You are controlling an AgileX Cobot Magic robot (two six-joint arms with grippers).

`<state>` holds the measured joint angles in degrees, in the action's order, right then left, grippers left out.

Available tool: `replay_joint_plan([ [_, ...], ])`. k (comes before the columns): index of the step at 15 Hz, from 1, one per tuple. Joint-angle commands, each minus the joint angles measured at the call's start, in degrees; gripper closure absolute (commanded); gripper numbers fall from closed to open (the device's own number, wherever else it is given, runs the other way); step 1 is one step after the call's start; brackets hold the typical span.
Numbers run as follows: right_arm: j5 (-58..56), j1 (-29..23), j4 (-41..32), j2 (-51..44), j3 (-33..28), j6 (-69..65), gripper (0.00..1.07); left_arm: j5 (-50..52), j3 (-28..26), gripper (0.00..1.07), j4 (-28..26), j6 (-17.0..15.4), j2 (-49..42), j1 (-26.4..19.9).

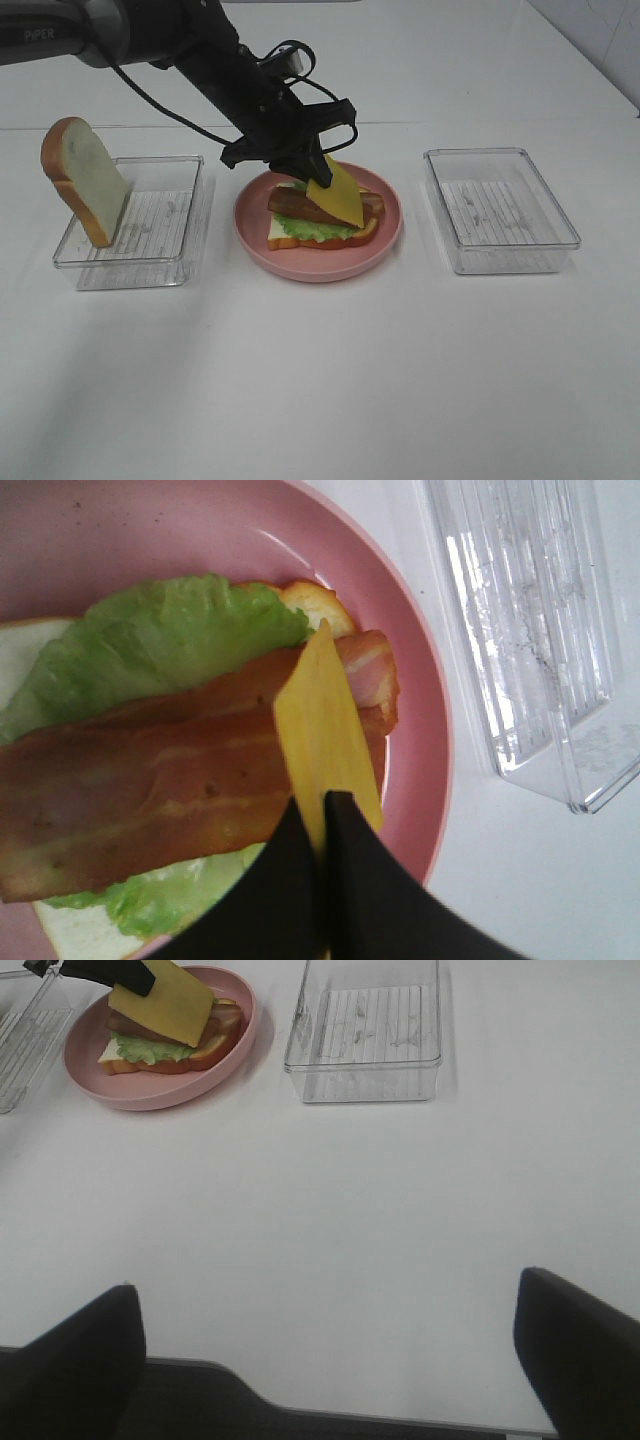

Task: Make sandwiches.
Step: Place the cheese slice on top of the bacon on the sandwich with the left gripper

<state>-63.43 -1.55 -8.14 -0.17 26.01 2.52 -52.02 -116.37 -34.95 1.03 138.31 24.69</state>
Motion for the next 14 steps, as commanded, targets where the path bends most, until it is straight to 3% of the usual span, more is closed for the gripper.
replay_joint_plan([
  [1,0.4,0.17,-0.17,-1.43,-0.23,0.06,0.11,0.0,-0.29,1.07,1.95,-2.12,-0.17,0.0],
  [3,0.4,0.17,-0.17,-1.43,-0.23,0.06,0.11,0.11,-0.29,1.07,4.41,-5.79,-0.17,0.0],
  [7,0.4,0.17,-0.17,-1.43,-0.23,0.06,0.11,0.11,-0.29,1.03,4.47,-5.84,-0.17,0.0],
  [10,0.4,0.17,-0.17,-1.43,-0.23,0.06,0.11,-0.11,-0.29,0.71,4.76,-5.84,-0.17,0.0],
  [12,0.4,0.17,-0.17,-1.43,-0.23,0.06,0.11,-0.86,-1.89,0.17,6.59,-6.53,-0.17,0.0],
  [13,0.4,0.17,-0.17,-1.43,-0.23,0.06,0.11,-2.75,-3.55,0.07,8.65,-8.25,-0.29,0.0],
  [14,0.4,0.17,-0.17,-1.43,-0.23,0.06,0.11,-3.95,-4.58,0.06,9.68,-8.94,-0.29,0.0],
])
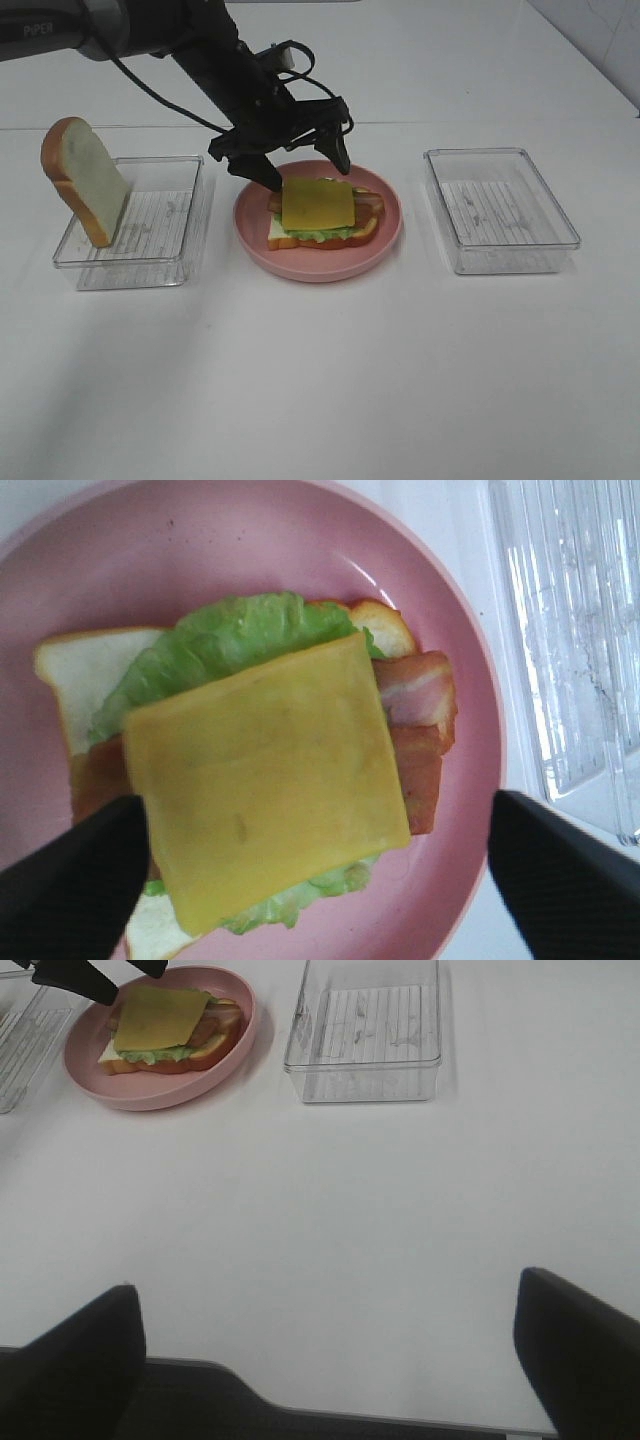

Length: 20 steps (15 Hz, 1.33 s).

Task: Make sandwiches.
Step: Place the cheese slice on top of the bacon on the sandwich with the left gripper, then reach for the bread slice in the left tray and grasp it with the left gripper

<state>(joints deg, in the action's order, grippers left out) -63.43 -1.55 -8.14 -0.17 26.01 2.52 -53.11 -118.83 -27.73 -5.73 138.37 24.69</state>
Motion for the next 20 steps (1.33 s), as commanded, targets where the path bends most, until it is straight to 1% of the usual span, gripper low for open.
replay_joint_plan([
  [1,0.4,0.17,-0.17,-1.43,-0.23,0.06,0.11,-6.42,-4.41,0.06,5.39,-4.13,-0.34,0.0],
  [2,0.4,0.17,-0.17,-1.43,-0.23,0.06,0.11,-10.49,-6.99,0.06,9.17,-6.3,-0.34,0.0],
  [3,0.4,0.17,-0.17,-1.43,-0.23,0.06,0.11,-18.62,-11.86,0.06,15.01,-9.63,-0.34,0.29],
  [4,0.4,0.17,-0.17,-1.43,-0.23,0.06,0.11,-22.63,-14.67,0.06,17.36,-11.17,-0.46,0.52],
  [5,0.46,0.17,-0.17,-1.43,-0.23,0.06,0.11,-22.52,-15.41,0.06,17.59,-11.57,-0.97,0.52],
  [6,0.46,0.17,-0.17,-1.43,-0.23,0.06,0.11,-22.46,-15.36,0.06,16.62,-11.46,-2.35,0.52],
  [7,0.46,0.17,-0.23,-1.43,-0.23,0.06,0.11,-22.46,-15.13,0.06,16.39,-9.97,-4.07,0.46],
  [8,0.46,0.17,-0.23,-1.43,-0.23,0.06,0.11,-22.46,-14.21,0.06,17.59,-8.82,-5.61,-0.11],
  [9,0.46,0.17,-0.29,-1.43,-0.23,0.06,0.11,-22.46,-13.12,0.06,18.16,-8.54,-6.59,-0.23],
  [10,0.46,0.17,-0.4,-1.43,-0.23,0.06,0.11,-22.46,-7.96,0.06,22.35,-8.54,-11.4,-1.72],
  [13,0.46,0.17,-0.57,-1.43,-0.23,0.06,0.11,-22.46,-3.15,0.06,23.26,-7.85,-17.07,-4.76],
  [14,0.46,0.17,-0.57,-1.43,-0.23,0.06,0.11,-22.46,0.11,0.06,24.87,-6.3,-21.26,-8.48],
  [15,0.46,0.17,-0.57,-1.43,-0.23,0.06,0.11,-22.46,0.97,0.06,24.98,-6.13,-22.17,-9.68],
  [16,0.46,0.17,-0.57,-1.43,-0.23,0.06,0.11,-22.46,2.35,0.06,24.98,-5.27,-23.43,-12.32],
  [17,0.46,0.17,-0.57,-1.43,-0.23,0.06,0.11,-22.46,2.75,0.06,24.87,-4.93,-23.61,-13.35],
  [18,0.46,0.17,-0.57,-1.43,-0.23,0.06,0.11,-22.46,4.35,0.06,24.58,-3.44,-23.49,-17.42],
  [20,0.46,0.17,-0.57,-1.43,-0.23,0.06,0.11,-22.46,6.53,0.06,24.58,-3.15,-23.43,-19.65],
])
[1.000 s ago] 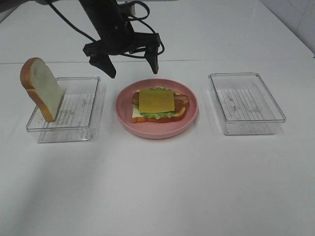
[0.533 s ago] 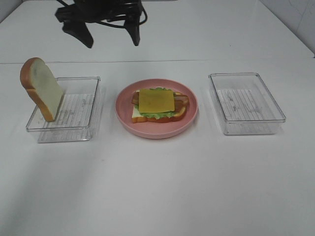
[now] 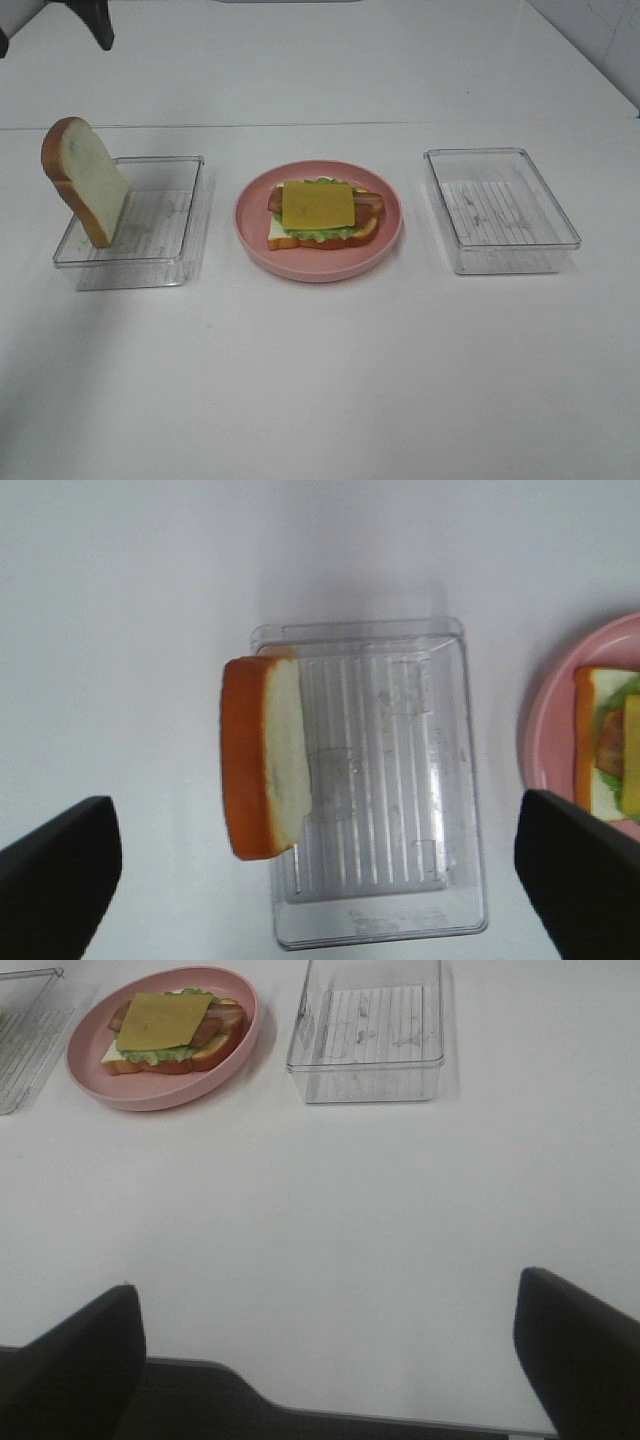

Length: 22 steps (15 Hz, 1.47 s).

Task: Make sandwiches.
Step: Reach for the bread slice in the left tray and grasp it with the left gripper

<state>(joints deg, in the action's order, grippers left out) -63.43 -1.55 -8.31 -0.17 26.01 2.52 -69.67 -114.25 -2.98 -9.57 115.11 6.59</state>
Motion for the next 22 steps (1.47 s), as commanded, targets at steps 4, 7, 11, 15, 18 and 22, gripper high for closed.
replay_joint_plan([
  [4,0.46,0.17,-0.4,-1.43,-0.23,0.06,0.11,-5.84,3.61,0.06,-0.86,5.1,2.92,-3.61],
  [7,0.46,0.17,-0.4,-1.43,-0.23,0.06,0.11,-4.3,3.61,0.06,-1.03,6.59,8.14,-3.61],
  [11,0.46,0.17,-0.4,-1.43,-0.23,0.06,0.11,-3.09,2.64,0.07,-1.72,7.16,13.12,-3.61],
  [15,0.46,0.17,-0.4,-1.43,-0.23,0.06,0.11,0.63,2.64,0.16,-1.66,7.68,14.73,-3.61],
  [18,0.46,0.17,-0.4,-1.43,-0.23,0.06,0.11,1.32,2.64,0.29,-1.66,7.79,15.01,-3.61],
  [22,0.46,0.17,-0.4,-1.43,-0.23,0.06,0.11,1.26,2.64,0.79,-1.66,9.57,15.07,-3.61],
])
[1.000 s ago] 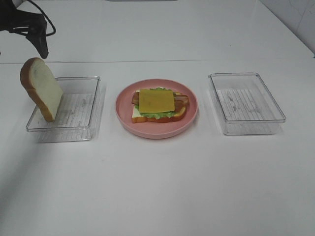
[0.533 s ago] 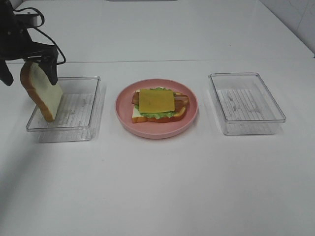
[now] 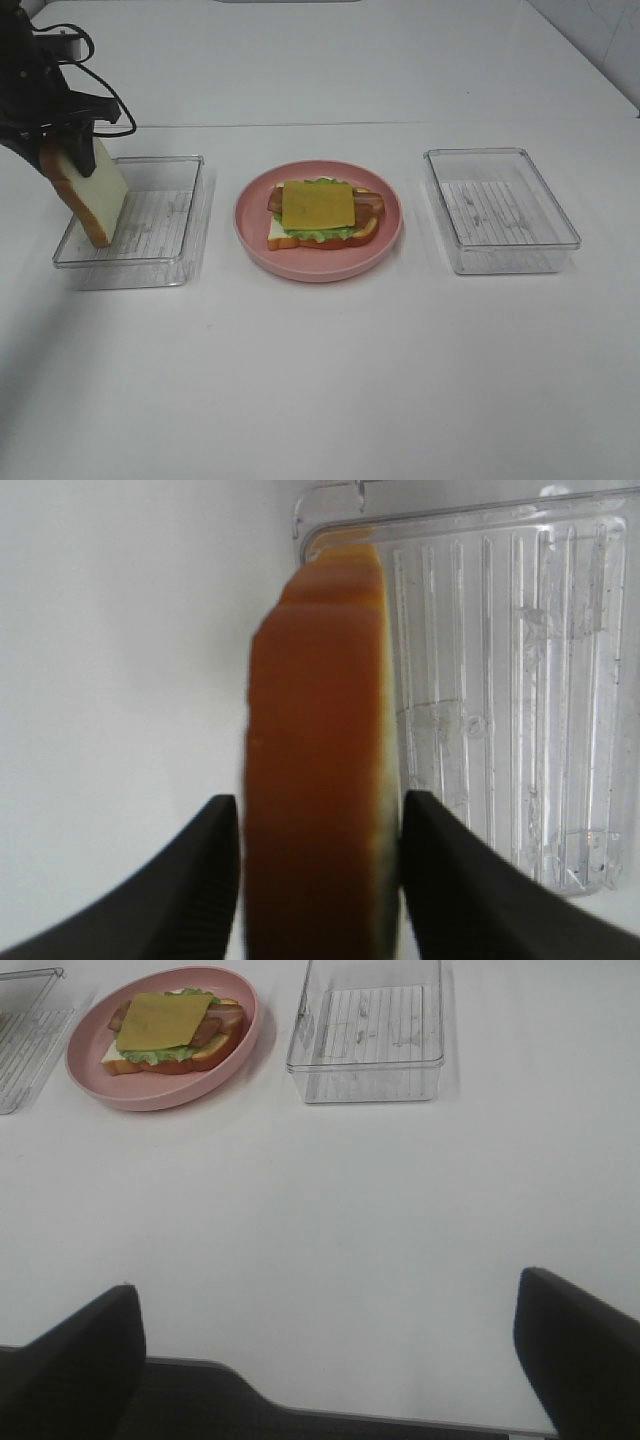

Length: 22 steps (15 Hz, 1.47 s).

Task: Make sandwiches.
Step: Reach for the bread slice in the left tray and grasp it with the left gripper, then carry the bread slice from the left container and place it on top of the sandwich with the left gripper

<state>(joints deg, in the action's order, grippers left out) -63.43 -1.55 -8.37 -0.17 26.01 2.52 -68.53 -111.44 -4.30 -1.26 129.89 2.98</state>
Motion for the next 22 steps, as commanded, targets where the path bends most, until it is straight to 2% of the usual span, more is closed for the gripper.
replay_joint_plan([
  [1,0.46,0.17,-0.34,-1.43,-0.23,0.06,0.11,0.4,-0.17,0.95,-0.4,2.29,0.29,0.0],
  [2,0.46,0.17,-0.34,-1.43,-0.23,0.06,0.11,0.4,-0.17,1.07,-0.57,3.72,0.29,0.06],
  [6,0.46,0.17,-0.34,-1.43,-0.23,0.06,0.11,0.11,-0.17,1.07,-0.74,3.55,0.11,0.63],
  [7,0.46,0.17,-0.34,-1.43,-0.23,0.06,0.11,-1.95,-0.92,1.07,-1.03,1.26,-2.64,0.63],
  [10,0.46,0.17,-0.34,-1.43,-0.23,0.06,0.11,-4.81,-1.09,1.07,-2.18,0.74,-7.05,0.63],
  [12,0.46,0.17,-0.34,-1.43,-0.23,0.06,0.11,-6.7,-1.09,1.07,-5.16,0.57,-11.34,0.63],
  [14,0.46,0.17,-0.34,-1.43,-0.23,0.06,0.11,-5.44,-1.09,1.07,-11.8,1.26,-12.15,0.63],
  [15,0.46,0.17,-0.34,-1.43,-0.23,0.06,0.11,-2.29,0.11,1.07,-24.58,8.14,-12.15,1.38],
  [16,0.46,0.17,-0.34,-1.43,-0.23,0.06,0.11,-1.2,0.97,1.07,-27.96,10.2,-12.15,2.01],
  [17,0.46,0.17,-0.34,-1.43,-0.23,0.06,0.11,0.86,2.69,1.07,-33.35,13.75,-12.15,2.64],
  [18,0.46,0.17,-0.34,-1.43,-0.23,0.06,0.11,5.16,6.13,1.07,-41.02,19.54,-12.15,4.07],
  [19,0.46,0.17,-0.34,-1.43,-0.23,0.06,0.11,6.42,7.39,1.07,-43.54,20.8,-12.09,4.64],
  [22,0.46,0.17,-0.34,-1.43,-0.23,0.06,0.11,14.38,12.95,1.07,-53.69,29.11,-9.91,8.25],
])
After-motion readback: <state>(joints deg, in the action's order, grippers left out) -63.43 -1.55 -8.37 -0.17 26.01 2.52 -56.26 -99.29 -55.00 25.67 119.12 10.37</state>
